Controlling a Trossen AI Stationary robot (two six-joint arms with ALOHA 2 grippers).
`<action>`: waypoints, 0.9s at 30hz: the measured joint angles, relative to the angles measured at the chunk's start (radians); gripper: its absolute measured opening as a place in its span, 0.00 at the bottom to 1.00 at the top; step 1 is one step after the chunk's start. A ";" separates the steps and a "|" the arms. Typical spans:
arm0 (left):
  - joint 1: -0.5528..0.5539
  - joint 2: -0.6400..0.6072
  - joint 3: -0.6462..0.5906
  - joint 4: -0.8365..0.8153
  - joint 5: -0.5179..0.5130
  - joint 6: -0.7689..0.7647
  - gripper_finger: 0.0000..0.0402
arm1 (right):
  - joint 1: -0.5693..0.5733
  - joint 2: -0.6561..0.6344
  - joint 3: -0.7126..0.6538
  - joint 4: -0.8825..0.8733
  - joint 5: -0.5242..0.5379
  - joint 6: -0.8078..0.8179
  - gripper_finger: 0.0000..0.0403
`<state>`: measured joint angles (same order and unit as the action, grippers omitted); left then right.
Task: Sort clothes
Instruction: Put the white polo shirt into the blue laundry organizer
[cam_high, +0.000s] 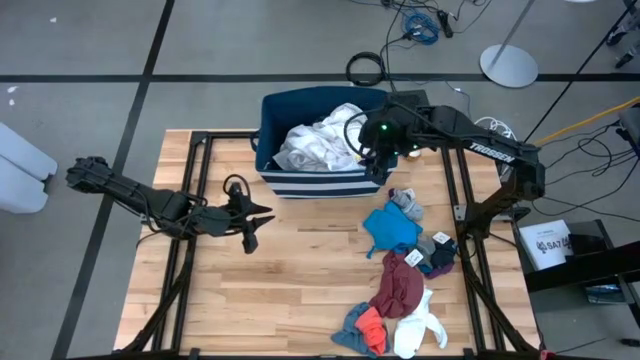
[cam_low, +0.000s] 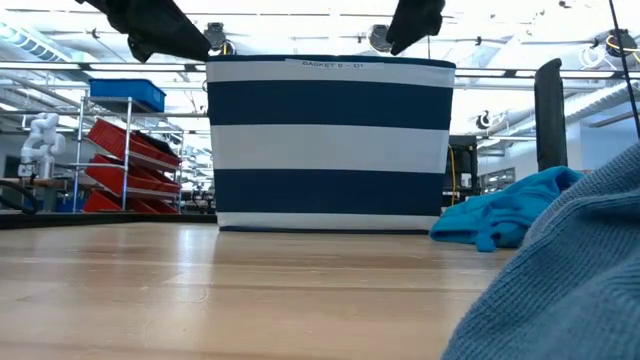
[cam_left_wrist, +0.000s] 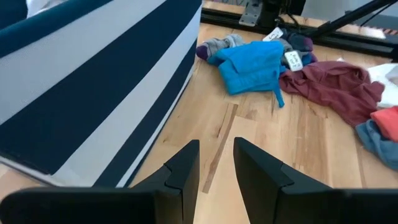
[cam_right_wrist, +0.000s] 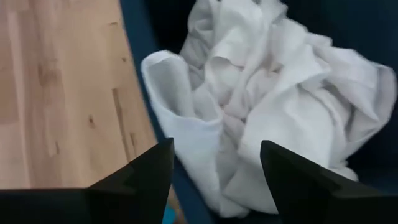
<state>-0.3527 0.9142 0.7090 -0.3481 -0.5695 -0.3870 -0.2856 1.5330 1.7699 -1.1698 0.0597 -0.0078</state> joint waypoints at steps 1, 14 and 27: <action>0.000 0.000 0.000 0.007 0.003 0.000 0.27 | 0.004 0.002 0.000 -0.004 -0.004 0.004 0.56; 0.000 0.000 0.000 0.018 0.016 0.008 0.27 | 0.031 0.103 0.001 0.034 0.060 -0.044 0.56; 0.000 0.000 0.000 0.017 0.017 0.028 0.27 | 0.016 0.110 -0.002 0.102 -0.006 -0.113 0.56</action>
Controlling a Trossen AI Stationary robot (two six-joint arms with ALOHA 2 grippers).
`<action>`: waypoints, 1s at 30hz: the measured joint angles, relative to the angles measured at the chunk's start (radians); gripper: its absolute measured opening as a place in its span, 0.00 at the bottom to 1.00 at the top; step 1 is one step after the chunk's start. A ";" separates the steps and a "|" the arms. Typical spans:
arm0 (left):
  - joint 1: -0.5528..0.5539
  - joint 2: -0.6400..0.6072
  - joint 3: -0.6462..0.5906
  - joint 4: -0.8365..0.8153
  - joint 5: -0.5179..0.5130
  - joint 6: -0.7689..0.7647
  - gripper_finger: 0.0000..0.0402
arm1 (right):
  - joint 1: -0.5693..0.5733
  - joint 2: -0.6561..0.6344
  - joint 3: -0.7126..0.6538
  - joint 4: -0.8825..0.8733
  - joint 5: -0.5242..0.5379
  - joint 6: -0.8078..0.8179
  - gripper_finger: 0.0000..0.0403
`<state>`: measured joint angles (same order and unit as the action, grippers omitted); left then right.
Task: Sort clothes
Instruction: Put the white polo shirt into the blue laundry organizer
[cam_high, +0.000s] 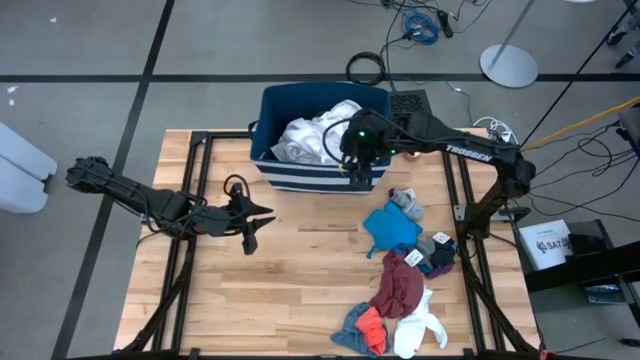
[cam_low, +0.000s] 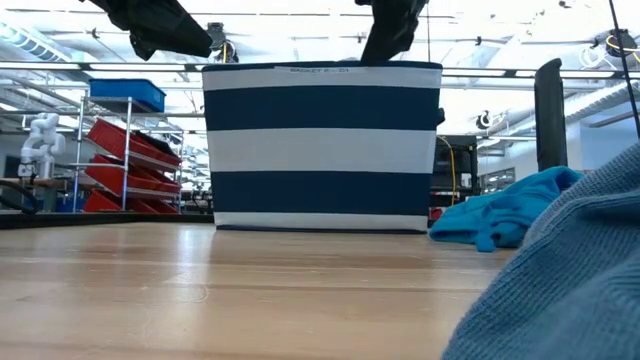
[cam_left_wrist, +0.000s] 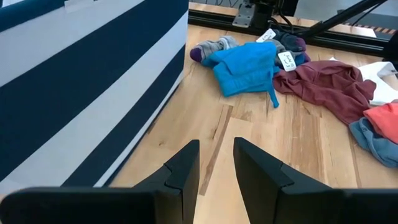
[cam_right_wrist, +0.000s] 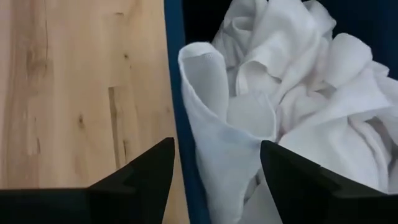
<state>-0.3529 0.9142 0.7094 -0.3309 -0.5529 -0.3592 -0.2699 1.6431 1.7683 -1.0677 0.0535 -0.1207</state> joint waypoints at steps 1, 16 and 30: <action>0.000 0.000 0.000 0.000 0.000 0.000 0.27 | -0.004 -0.004 0.000 0.003 0.002 -0.006 0.56; 0.000 0.000 0.000 0.000 0.000 0.000 0.27 | -0.069 0.051 0.001 0.085 -0.052 -0.032 0.56; -0.002 0.000 0.000 -0.008 0.004 -0.002 0.27 | -0.188 0.259 0.005 0.236 -0.238 -0.019 0.56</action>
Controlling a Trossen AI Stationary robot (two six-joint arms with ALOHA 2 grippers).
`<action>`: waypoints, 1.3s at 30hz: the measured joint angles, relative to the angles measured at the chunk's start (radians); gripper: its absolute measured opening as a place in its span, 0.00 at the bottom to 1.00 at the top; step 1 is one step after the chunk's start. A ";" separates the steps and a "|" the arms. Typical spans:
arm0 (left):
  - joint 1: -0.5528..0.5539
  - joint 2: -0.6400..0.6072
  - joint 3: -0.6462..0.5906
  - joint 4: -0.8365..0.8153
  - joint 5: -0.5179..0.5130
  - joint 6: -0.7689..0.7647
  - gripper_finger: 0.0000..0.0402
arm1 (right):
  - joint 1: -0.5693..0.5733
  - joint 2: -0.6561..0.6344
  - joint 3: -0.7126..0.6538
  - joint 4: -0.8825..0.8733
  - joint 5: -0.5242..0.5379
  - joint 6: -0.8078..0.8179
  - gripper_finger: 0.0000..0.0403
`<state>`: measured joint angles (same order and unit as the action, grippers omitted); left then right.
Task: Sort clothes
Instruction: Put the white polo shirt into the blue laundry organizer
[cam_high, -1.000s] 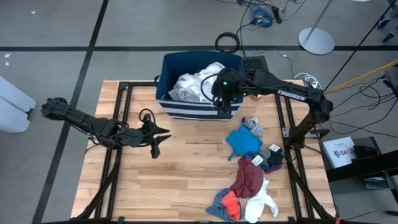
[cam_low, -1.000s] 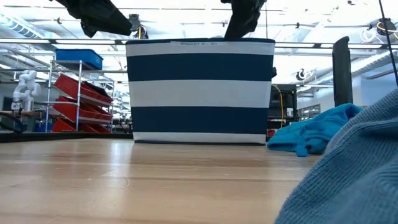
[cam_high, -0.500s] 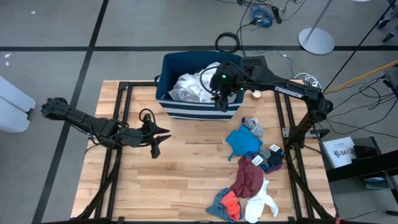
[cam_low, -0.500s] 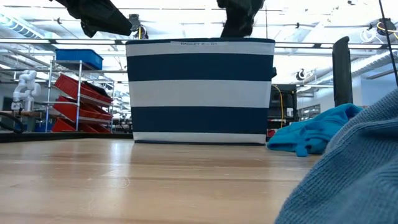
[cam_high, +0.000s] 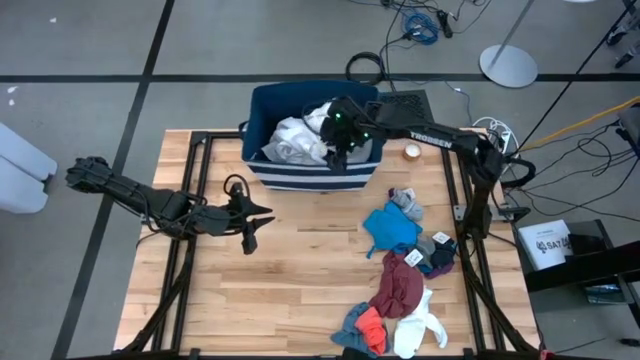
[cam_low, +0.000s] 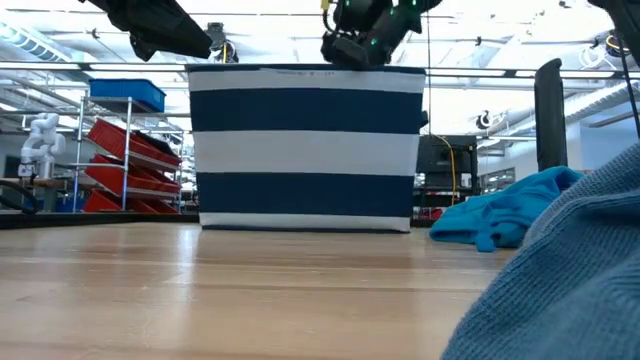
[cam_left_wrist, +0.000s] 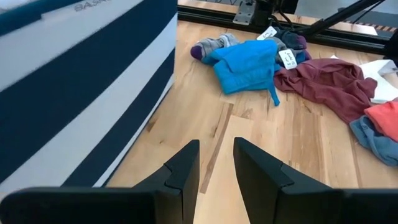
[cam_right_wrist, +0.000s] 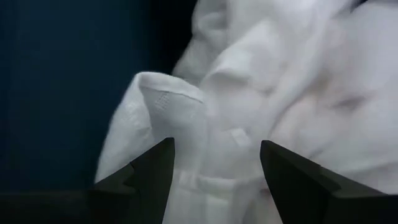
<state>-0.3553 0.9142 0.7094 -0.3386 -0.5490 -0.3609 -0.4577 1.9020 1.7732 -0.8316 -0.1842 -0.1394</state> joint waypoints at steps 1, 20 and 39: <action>0.001 0.000 0.000 -0.002 0.001 0.001 0.27 | -0.016 0.003 0.000 -0.008 -0.068 0.029 0.56; 0.015 0.043 -0.005 0.035 0.022 -0.021 0.27 | -0.071 -0.128 -0.006 -0.017 -0.133 0.507 0.56; 0.016 0.043 -0.005 0.102 0.031 0.001 0.27 | 0.034 0.050 -0.004 0.134 0.163 0.822 0.56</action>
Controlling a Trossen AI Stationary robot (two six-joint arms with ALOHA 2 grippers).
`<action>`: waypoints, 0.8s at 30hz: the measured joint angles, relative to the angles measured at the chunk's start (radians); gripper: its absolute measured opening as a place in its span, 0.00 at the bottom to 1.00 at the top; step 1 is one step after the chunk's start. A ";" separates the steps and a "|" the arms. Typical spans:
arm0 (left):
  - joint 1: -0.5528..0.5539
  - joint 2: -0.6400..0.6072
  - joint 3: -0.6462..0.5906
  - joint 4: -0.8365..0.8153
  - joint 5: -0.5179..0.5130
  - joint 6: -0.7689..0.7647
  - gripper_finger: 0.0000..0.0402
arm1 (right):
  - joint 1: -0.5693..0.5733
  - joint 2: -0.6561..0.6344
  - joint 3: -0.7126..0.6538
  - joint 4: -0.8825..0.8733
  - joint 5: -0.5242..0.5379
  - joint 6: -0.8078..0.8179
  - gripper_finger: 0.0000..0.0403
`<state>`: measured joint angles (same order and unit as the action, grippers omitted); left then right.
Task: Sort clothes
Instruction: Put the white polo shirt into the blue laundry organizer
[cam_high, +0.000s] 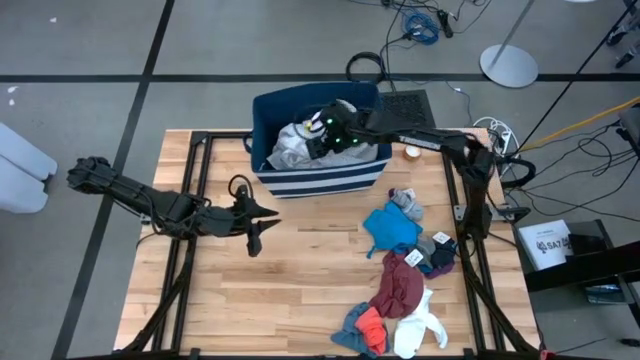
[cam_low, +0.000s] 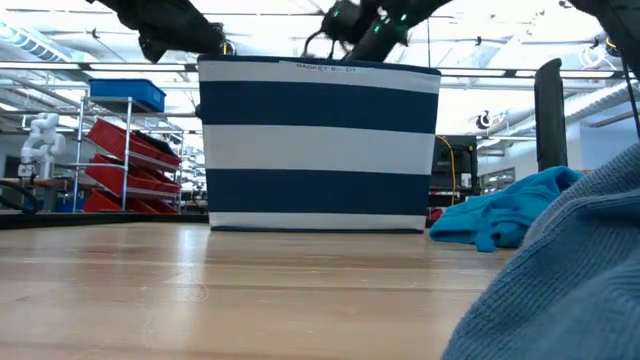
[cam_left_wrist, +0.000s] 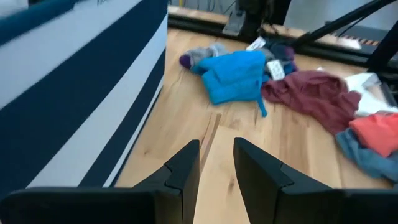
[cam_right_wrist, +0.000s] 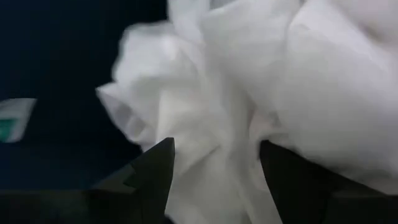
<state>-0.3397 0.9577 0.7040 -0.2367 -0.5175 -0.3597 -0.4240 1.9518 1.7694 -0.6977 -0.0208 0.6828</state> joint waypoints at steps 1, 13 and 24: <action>0.000 0.000 0.000 0.015 0.006 0.007 0.27 | -0.003 0.026 0.001 -0.001 0.000 0.013 0.56; 0.000 -0.001 0.000 0.072 0.047 0.057 0.27 | -0.031 0.273 0.006 -0.040 -0.124 0.065 0.56; 0.000 -0.001 0.000 0.071 0.049 0.079 0.27 | -0.033 0.109 -0.004 0.044 -0.138 0.033 0.56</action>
<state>-0.3397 0.9569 0.7040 -0.1660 -0.4680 -0.2806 -0.4570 2.0607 1.7650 -0.6539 -0.1587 0.7157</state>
